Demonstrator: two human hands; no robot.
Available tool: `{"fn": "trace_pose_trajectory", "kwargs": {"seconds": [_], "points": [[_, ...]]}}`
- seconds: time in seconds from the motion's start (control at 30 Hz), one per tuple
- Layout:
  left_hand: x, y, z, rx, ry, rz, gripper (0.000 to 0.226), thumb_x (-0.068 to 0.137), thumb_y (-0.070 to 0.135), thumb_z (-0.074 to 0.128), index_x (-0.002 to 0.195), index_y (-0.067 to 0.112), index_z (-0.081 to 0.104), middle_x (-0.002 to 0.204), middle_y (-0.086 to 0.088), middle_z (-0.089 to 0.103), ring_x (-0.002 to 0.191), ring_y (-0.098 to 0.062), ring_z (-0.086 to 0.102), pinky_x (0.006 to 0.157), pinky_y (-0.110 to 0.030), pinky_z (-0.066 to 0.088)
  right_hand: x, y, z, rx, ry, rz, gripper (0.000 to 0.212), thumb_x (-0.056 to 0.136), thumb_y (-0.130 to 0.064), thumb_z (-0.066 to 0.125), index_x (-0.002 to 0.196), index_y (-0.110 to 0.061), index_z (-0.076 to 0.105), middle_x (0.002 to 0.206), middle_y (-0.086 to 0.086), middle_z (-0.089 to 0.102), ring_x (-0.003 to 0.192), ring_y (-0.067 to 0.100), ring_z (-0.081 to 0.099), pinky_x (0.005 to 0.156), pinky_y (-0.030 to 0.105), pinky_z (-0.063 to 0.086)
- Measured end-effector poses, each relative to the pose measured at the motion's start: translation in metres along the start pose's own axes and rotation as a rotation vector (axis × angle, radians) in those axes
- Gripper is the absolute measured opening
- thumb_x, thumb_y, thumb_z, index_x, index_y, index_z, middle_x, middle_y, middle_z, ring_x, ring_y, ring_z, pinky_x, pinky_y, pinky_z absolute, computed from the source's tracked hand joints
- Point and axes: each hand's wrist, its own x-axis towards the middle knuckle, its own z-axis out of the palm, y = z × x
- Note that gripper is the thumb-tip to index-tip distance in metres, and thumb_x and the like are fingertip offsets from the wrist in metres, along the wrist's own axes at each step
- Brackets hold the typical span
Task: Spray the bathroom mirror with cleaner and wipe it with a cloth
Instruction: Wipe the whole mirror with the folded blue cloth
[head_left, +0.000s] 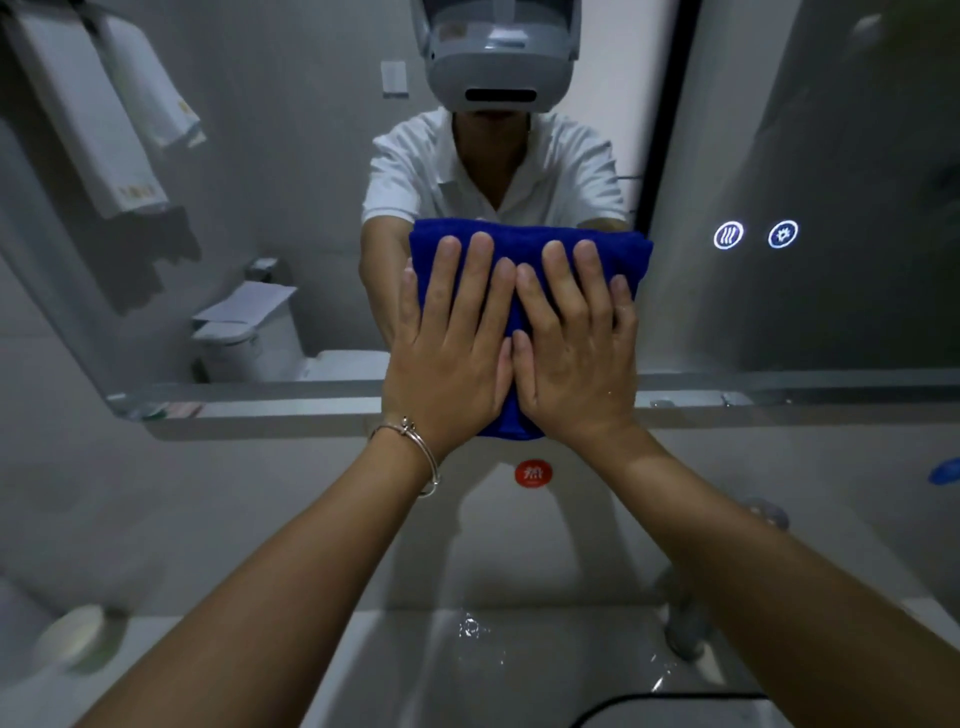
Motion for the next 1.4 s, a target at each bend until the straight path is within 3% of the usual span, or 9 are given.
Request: {"fn": "trace_pose_trajectory", "kwargs": {"seconds": [0.07,0.23,0.47,0.77,0.83,1.03,1.17,1.27,1.4], "points": [[-0.01,0.002,0.003,-0.02,-0.005,-0.003,0.055,0.098,0.031,0.021,0.144,0.005,0.006,0.147,-0.021,0.024,0.134,-0.039,0.018,0.114,-0.05,0.005,-0.009,-0.003,0.002,0.006,-0.02,-0.001,0.049,0.097,-0.031,0.034,0.14,-0.014,0.02,0.145,0.007,0.017,0.143,0.016,-0.001,0.113,0.042,0.01],[-0.019,0.002,0.007,-0.038,-0.029,-0.009,0.058,0.097,0.033,0.02,0.145,0.007,-0.001,0.147,-0.02,0.015,0.135,-0.039,0.015,0.114,-0.05,0.002,-0.015,-0.002,0.005,-0.002,-0.03,-0.039,0.05,0.096,-0.032,0.035,0.141,-0.013,0.021,0.145,0.009,0.019,0.136,0.027,0.019,0.113,0.043,0.01],[-0.035,-0.016,-0.004,0.016,-0.153,0.121,0.076,0.088,0.041,0.033,0.147,0.008,0.0,0.152,-0.017,0.007,0.143,-0.029,-0.009,0.115,-0.048,-0.001,-0.027,-0.004,0.002,0.037,-0.085,-0.076,0.066,0.091,-0.039,0.041,0.145,-0.013,0.013,0.148,0.01,0.017,0.143,0.017,-0.009,0.114,0.046,0.01],[-0.066,-0.058,-0.014,0.165,-0.218,0.312,0.087,0.089,0.061,0.034,0.148,0.005,0.004,0.154,-0.018,0.003,0.143,-0.033,-0.004,0.114,-0.05,0.006,-0.042,-0.035,0.013,-0.021,-0.168,-0.146,0.079,0.09,-0.054,0.045,0.146,-0.01,0.011,0.151,0.011,0.01,0.143,0.023,-0.015,0.114,0.047,0.006],[-0.075,-0.058,-0.012,0.235,-0.235,0.283,0.086,0.09,0.056,0.036,0.148,0.004,0.0,0.154,-0.02,-0.004,0.142,-0.034,-0.01,0.114,-0.051,0.004,-0.044,-0.042,0.017,-0.078,-0.17,-0.151,0.078,0.09,-0.057,0.044,0.145,-0.011,0.013,0.155,0.011,-0.006,0.142,0.024,-0.018,0.113,0.046,0.006],[-0.078,-0.033,-0.001,0.206,-0.175,0.108,0.096,0.089,0.04,0.058,0.146,0.003,-0.009,0.152,-0.018,-0.021,0.141,-0.035,-0.015,0.114,-0.052,0.001,-0.045,-0.031,0.018,-0.177,-0.142,-0.235,0.076,0.091,-0.053,0.044,0.145,-0.011,0.011,0.155,0.012,-0.008,0.141,0.027,-0.021,0.113,0.043,0.005],[-0.071,-0.009,0.002,0.169,-0.162,-0.007,0.106,0.081,0.037,0.07,0.145,0.0,-0.006,0.152,-0.025,-0.011,0.14,-0.042,-0.006,0.114,-0.054,0.001,-0.042,-0.013,0.011,-0.112,-0.101,-0.345,0.066,0.091,-0.046,0.05,0.141,-0.012,0.025,0.148,0.002,0.027,0.144,0.029,0.002,0.113,0.039,0.018],[-0.062,0.016,0.005,0.159,-0.189,-0.045,0.1,0.079,0.031,0.074,0.143,-0.001,0.004,0.145,-0.03,0.01,0.136,-0.045,0.009,0.113,-0.057,0.005,-0.046,0.01,0.001,-0.099,-0.094,-0.377,0.064,0.091,-0.044,0.052,0.14,-0.012,0.027,0.15,0.002,0.028,0.134,0.021,0.026,0.109,0.039,0.03],[-0.042,0.064,0.012,0.178,-0.287,-0.024,0.079,0.082,0.028,0.055,0.14,-0.006,0.013,0.145,-0.028,0.012,0.136,-0.047,0.005,0.103,-0.064,0.011,-0.059,0.059,-0.011,-0.135,-0.09,-0.388,0.056,0.096,-0.039,0.039,0.142,-0.01,0.024,0.145,0.006,0.024,0.134,0.022,0.026,0.111,0.04,0.018]]}}
